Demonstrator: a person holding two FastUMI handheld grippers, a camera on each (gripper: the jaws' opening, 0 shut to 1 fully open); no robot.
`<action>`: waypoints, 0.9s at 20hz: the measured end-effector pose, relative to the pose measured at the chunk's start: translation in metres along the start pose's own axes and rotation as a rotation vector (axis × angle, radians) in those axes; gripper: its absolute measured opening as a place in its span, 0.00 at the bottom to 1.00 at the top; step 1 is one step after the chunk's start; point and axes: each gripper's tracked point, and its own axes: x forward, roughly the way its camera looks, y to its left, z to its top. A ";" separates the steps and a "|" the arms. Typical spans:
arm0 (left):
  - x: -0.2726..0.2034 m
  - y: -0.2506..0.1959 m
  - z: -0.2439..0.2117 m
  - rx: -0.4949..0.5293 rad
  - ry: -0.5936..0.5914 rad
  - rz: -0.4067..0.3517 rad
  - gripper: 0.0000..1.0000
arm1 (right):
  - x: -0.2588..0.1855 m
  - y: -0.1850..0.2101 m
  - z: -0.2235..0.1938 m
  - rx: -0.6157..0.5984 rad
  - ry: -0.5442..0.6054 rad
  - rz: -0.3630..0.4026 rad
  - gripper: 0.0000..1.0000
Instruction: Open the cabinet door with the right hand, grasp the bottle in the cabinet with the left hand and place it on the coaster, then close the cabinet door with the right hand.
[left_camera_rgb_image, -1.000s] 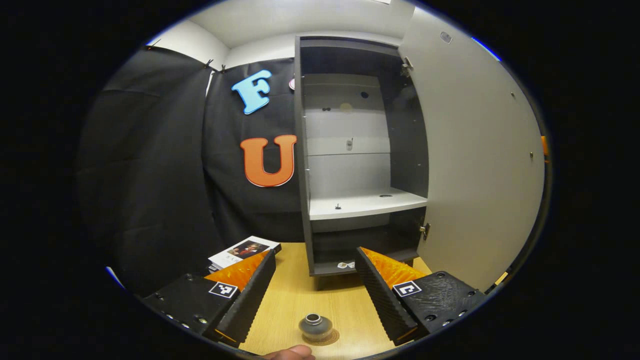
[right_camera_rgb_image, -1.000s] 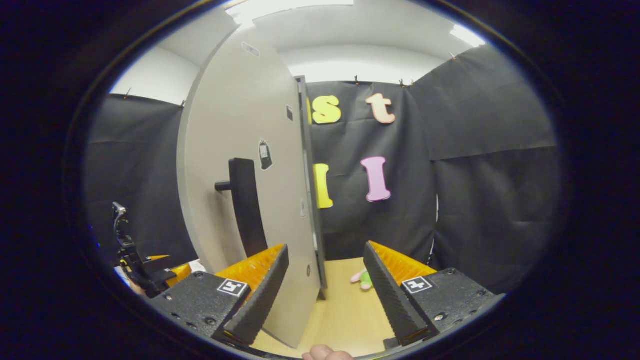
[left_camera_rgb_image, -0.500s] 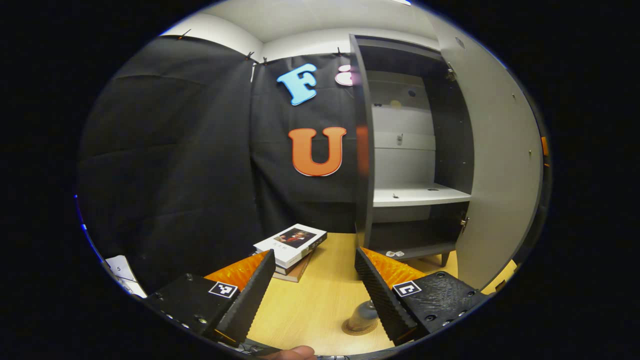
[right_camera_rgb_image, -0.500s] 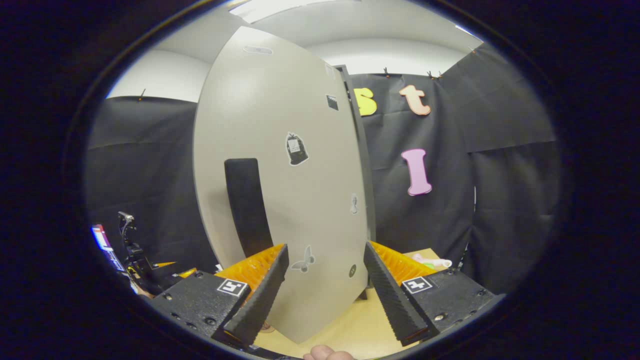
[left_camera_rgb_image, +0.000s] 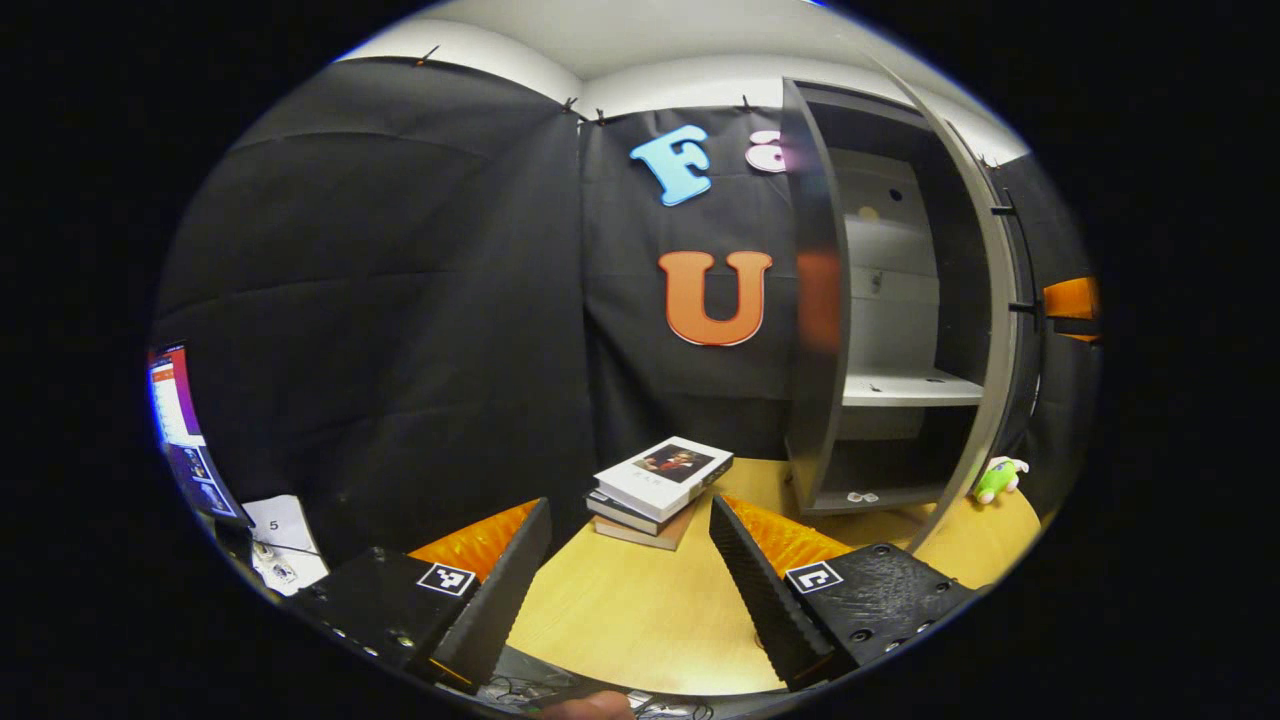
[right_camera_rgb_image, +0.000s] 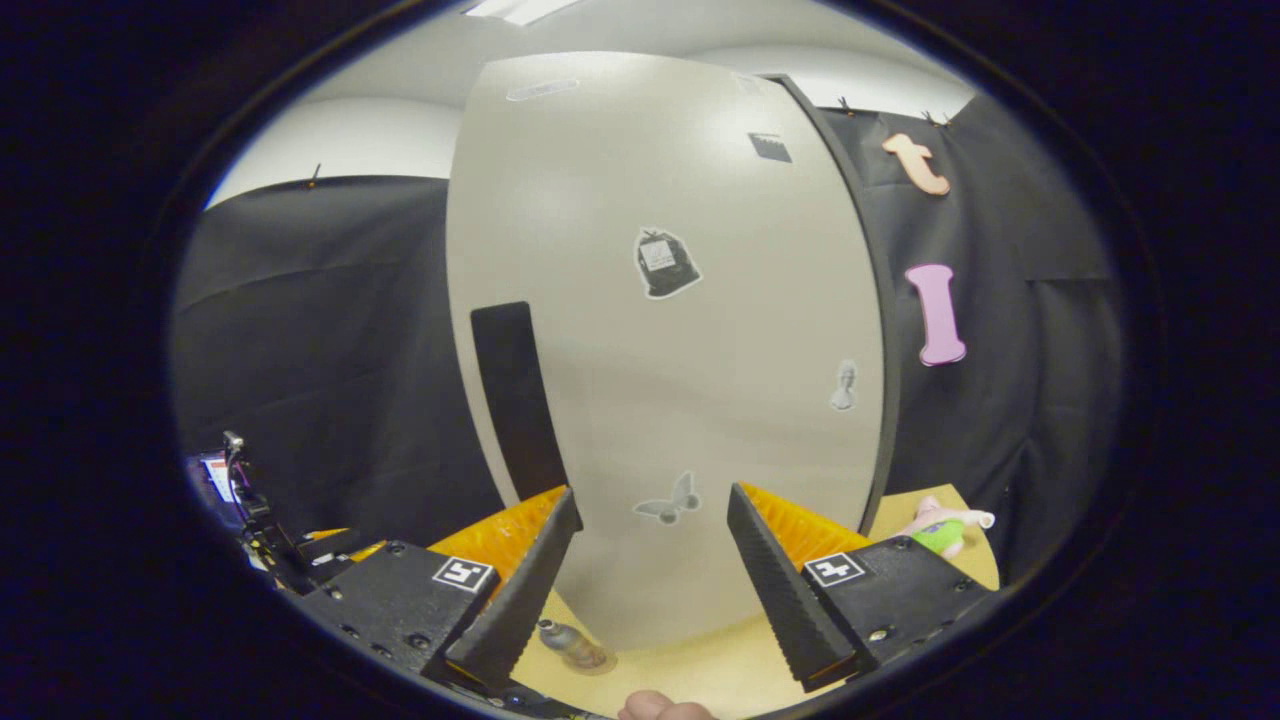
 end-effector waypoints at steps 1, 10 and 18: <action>-0.002 0.007 -0.001 -0.006 0.003 0.014 0.96 | 0.004 0.008 -0.002 -0.009 0.005 0.015 0.93; -0.010 0.033 0.003 -0.019 0.019 0.064 0.97 | 0.018 0.027 -0.018 -0.007 0.054 0.063 0.98; 0.007 -0.026 0.018 0.030 0.000 -0.068 0.97 | 0.005 -0.023 -0.024 0.041 0.069 -0.044 0.98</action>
